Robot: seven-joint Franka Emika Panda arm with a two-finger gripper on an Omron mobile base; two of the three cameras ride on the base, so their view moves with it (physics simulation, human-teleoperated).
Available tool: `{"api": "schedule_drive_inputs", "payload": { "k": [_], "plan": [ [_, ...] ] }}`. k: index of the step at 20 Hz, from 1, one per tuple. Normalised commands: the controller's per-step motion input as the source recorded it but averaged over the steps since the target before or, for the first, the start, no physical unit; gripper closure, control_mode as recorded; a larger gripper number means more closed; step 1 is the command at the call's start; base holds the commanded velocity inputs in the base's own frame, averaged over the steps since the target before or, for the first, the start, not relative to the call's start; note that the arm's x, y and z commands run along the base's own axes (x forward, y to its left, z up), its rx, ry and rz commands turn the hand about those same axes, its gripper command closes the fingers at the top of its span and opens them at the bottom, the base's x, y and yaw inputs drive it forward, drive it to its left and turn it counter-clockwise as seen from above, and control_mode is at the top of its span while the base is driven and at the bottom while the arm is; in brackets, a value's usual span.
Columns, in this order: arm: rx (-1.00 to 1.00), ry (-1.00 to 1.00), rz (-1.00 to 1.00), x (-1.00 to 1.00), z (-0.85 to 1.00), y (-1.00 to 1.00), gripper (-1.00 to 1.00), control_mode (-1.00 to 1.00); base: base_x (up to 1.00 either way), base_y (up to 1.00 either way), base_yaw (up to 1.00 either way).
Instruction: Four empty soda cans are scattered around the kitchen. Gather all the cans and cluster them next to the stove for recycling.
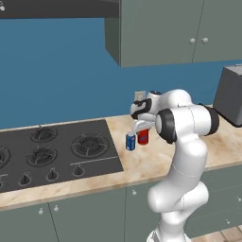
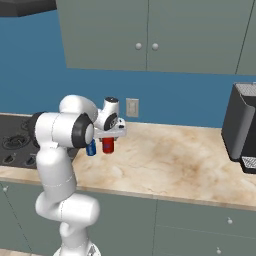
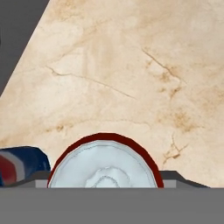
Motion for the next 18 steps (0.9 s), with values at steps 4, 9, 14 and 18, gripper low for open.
{"api": "schedule_drive_inputs", "payload": {
  "k": [4,9,14,18],
  "plan": [
    [0.00,0.00,0.00,0.00,-0.40,0.03,1.00,-1.00,0.00,0.00,0.00],
    [0.00,0.00,0.00,-0.10,-0.38,0.05,-1.00,-1.00,0.00,0.00,0.00],
    [0.00,0.00,0.00,-0.28,-0.34,0.09,-1.00,-1.00,0.00,0.00,0.00],
    [0.00,0.00,0.00,-0.32,-0.29,0.07,-1.00,-1.00,0.00,0.00,0.00]
  ]
}}
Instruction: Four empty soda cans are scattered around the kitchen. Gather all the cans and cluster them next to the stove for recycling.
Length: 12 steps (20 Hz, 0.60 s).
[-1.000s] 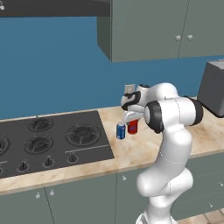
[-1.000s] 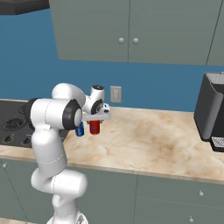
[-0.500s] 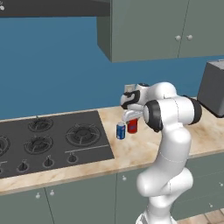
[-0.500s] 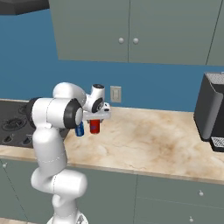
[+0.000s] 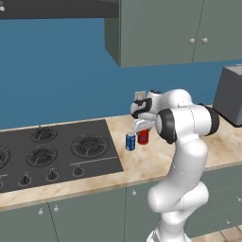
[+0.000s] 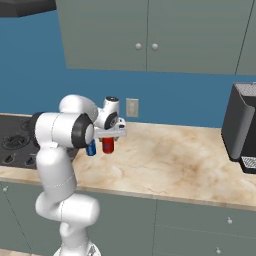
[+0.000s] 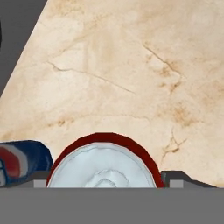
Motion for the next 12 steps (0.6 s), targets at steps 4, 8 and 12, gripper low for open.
{"api": "schedule_drive_inputs", "payload": {
  "k": [4,8,12],
  "plan": [
    [0.00,0.00,0.00,-0.26,-0.17,0.08,-1.00,-1.00,0.00,0.00,0.00],
    [0.00,0.00,0.00,-0.16,-0.02,0.13,-1.00,-1.00,0.00,0.00,0.00],
    [0.00,0.00,-0.01,-0.11,0.20,0.07,-1.00,-1.00,0.00,0.00,0.00]
  ]
}}
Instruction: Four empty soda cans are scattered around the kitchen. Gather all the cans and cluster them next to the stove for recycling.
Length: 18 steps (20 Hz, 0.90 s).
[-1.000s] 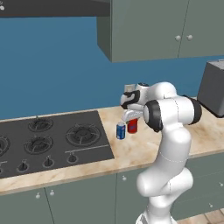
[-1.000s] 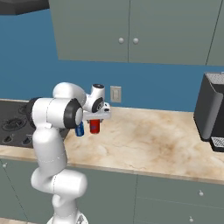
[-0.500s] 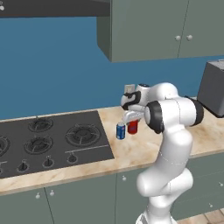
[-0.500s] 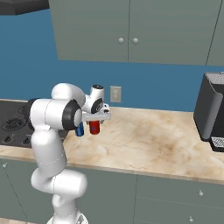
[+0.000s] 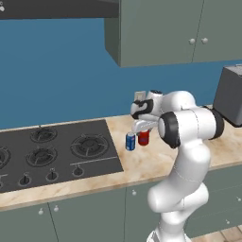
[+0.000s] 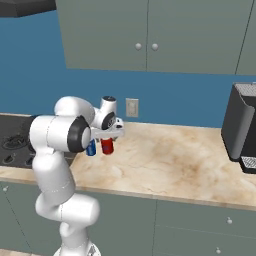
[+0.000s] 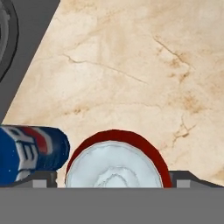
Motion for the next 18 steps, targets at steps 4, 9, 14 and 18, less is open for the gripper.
{"api": "schedule_drive_inputs", "payload": {
  "k": [4,9,14,18],
  "plan": [
    [0.00,0.01,-0.03,-0.19,0.19,0.00,-1.00,-1.00,0.00,0.00,0.00],
    [0.00,0.02,-0.03,-0.29,0.15,0.00,-1.00,-1.00,0.00,0.00,0.00],
    [0.00,0.00,-0.08,-0.23,0.16,-0.11,-1.00,-1.00,0.00,0.00,0.00],
    [-0.01,0.00,-0.12,-0.20,0.17,-0.14,-1.00,-1.00,0.00,0.00,0.00]
  ]
}}
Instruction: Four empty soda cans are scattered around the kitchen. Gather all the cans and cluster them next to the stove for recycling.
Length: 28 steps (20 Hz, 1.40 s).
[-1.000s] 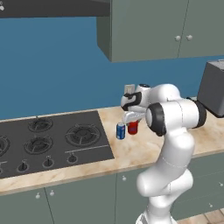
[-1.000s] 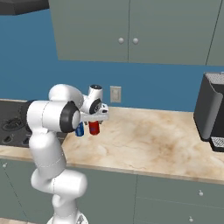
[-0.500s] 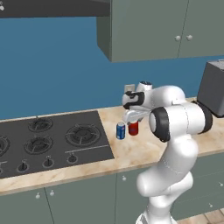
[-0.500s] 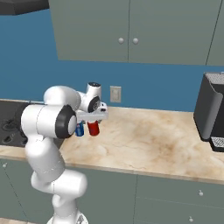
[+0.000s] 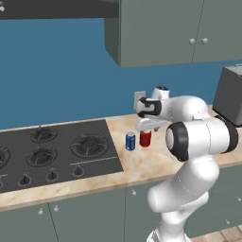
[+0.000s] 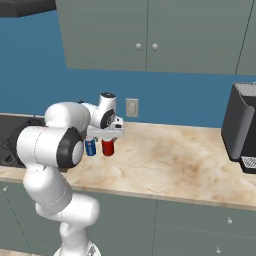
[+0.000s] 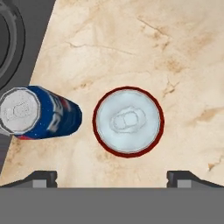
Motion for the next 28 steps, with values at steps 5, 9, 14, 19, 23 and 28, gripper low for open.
{"api": "schedule_drive_inputs", "payload": {
  "k": [5,9,14,19,23,28],
  "plan": [
    [0.00,0.00,-0.11,-0.23,0.19,-0.12,-1.00,-1.00,0.00,0.00,0.00],
    [0.00,0.01,-0.10,-0.29,0.12,-0.08,-1.00,-1.00,0.00,0.00,0.00],
    [-0.02,0.01,-0.09,-0.26,0.10,-0.05,-1.00,-1.00,0.00,0.00,0.00],
    [-0.01,0.01,-0.13,-0.39,0.06,0.01,-1.00,-1.00,0.00,0.00,0.00],
    [-0.05,-0.04,-0.11,-0.40,0.00,0.09,-1.00,-1.00,0.00,0.00,0.00],
    [-0.02,-0.13,-0.02,-0.36,0.00,0.10,-1.00,-1.00,0.00,0.00,0.00]
  ]
}}
